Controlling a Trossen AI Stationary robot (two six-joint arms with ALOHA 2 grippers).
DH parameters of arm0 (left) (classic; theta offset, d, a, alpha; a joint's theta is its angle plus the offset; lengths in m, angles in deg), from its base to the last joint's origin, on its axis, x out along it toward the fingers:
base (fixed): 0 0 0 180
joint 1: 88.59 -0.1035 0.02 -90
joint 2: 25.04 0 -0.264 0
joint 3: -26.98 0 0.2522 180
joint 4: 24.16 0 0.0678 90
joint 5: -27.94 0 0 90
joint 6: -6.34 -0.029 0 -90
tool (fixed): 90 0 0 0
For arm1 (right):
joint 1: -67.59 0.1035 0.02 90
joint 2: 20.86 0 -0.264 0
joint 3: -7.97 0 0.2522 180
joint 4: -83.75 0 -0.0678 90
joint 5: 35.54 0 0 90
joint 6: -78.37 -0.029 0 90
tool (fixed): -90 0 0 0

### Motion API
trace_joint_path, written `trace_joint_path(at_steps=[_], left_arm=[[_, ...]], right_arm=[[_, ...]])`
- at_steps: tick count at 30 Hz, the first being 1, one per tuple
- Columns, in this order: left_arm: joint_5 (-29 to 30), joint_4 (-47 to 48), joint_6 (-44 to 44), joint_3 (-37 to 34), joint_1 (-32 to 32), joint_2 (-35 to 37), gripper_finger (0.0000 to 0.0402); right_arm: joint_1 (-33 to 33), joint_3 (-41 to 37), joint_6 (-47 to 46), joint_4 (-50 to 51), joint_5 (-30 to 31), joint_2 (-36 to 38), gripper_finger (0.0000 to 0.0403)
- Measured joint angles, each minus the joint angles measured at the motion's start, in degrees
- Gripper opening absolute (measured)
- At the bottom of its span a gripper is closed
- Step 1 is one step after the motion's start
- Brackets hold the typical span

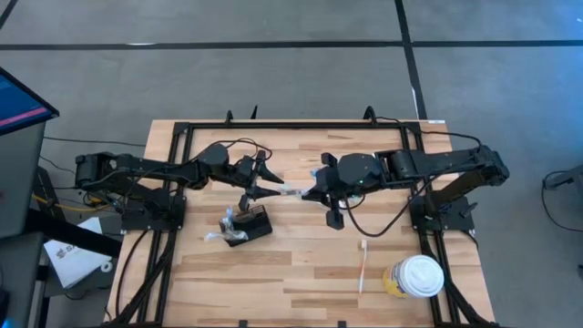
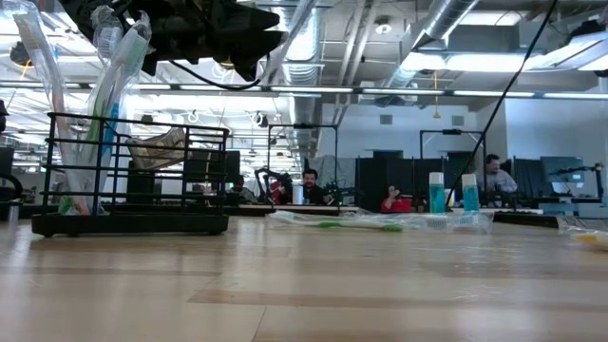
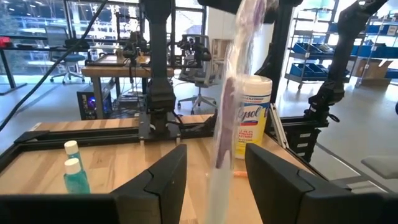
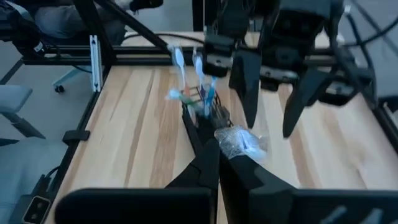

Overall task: Pick & Place toothbrushing station
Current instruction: Put the left purple toothbrush into the top right section of the mesh organizer

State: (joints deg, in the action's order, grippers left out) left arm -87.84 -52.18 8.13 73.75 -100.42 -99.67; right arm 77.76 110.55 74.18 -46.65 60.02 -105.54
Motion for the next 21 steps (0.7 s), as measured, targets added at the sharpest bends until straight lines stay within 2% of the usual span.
trace_joint_path(at_steps=[9,14,21], left_arm=[[-0.41,0.00,0.03,0.00,0.61,0.00,0.0158],[-6.96,0.15,0.13,0.00,1.38,0.00,0.0155],[-8.15,0.24,-1.43,0.00,2.10,0.00,0.0103]], right_arm=[[-0.32,0.00,3.33,-5.49,-1.22,0.02,0.0000],[-1.36,0.00,4.20,-5.65,-1.20,0.04,0.0000],[-1.61,0.00,4.70,-6.52,-1.24,0.04,0.0000]])
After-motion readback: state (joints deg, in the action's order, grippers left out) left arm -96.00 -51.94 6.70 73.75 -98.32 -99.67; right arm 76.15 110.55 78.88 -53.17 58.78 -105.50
